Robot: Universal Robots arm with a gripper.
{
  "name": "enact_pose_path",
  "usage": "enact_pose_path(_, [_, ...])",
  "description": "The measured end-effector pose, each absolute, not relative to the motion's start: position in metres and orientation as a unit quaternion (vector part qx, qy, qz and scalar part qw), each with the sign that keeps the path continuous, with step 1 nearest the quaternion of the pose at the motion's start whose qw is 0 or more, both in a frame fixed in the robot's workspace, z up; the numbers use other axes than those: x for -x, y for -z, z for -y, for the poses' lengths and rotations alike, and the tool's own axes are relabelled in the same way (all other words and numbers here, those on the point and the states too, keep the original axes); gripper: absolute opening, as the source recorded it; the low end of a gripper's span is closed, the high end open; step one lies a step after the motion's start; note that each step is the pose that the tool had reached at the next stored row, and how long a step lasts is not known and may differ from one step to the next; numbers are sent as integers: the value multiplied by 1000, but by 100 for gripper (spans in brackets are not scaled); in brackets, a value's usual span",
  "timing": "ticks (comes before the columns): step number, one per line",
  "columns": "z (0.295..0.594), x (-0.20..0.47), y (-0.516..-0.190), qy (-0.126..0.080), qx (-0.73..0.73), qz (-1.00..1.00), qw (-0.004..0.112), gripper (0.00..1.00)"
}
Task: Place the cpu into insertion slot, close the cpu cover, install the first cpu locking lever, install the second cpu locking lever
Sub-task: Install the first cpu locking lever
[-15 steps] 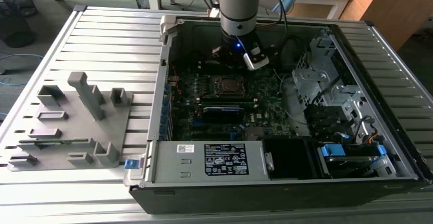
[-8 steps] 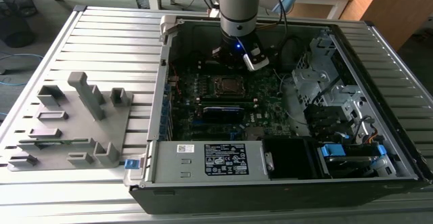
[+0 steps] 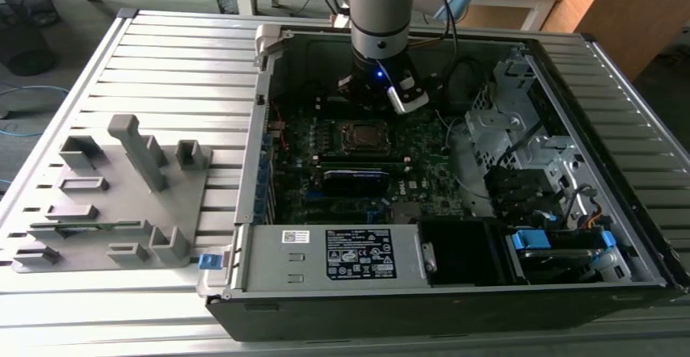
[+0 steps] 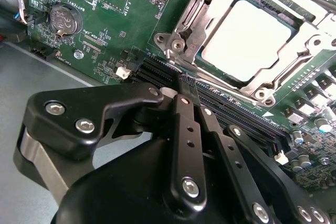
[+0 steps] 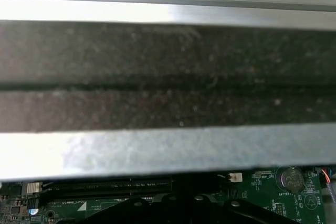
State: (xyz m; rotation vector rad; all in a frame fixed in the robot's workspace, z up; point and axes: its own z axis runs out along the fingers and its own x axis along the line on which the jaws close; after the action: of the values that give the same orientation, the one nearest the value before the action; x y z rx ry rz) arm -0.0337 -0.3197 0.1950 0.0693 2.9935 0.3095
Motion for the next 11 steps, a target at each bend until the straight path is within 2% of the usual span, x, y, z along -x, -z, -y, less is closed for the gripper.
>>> enact_pose_path(11, [320,34,-194,-103,-23,-992,66,11])
